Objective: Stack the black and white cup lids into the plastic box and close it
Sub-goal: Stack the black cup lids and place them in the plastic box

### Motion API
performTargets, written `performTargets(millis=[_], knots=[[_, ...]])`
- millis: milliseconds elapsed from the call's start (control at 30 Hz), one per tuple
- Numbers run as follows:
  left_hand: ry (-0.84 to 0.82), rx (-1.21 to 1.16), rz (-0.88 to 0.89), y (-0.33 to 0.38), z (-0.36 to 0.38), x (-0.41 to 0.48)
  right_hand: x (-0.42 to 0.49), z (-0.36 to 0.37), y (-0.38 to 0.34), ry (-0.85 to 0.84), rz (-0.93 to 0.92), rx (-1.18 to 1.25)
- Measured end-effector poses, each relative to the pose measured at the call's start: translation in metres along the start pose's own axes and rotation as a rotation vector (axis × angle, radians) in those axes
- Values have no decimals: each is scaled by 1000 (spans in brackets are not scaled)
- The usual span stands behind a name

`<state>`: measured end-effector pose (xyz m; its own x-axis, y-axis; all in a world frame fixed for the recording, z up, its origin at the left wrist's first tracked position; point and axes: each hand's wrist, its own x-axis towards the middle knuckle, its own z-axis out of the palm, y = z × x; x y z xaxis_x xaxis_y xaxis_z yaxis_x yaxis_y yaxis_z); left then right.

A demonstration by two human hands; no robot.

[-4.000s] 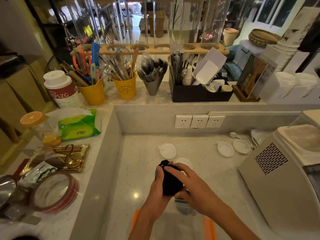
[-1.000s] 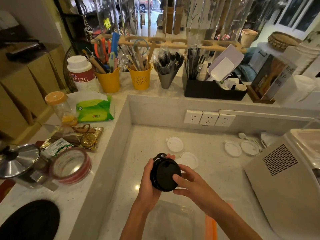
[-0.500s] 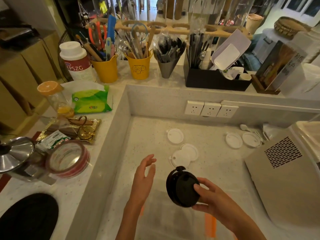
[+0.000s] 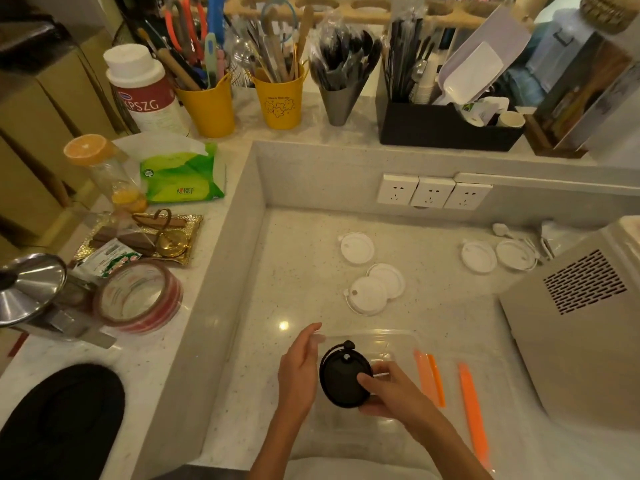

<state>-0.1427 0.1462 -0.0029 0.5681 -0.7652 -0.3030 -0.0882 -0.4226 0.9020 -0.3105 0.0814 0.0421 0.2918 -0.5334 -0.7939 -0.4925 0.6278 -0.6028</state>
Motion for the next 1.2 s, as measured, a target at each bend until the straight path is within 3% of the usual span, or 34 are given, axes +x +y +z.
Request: performTargets(millis=[333,1200], knots=[[-5,20,8,-3,0,1,45,13,18,133,12,-448],[-43,41,1,0,-2,1,50,11,17,50,51,-671]])
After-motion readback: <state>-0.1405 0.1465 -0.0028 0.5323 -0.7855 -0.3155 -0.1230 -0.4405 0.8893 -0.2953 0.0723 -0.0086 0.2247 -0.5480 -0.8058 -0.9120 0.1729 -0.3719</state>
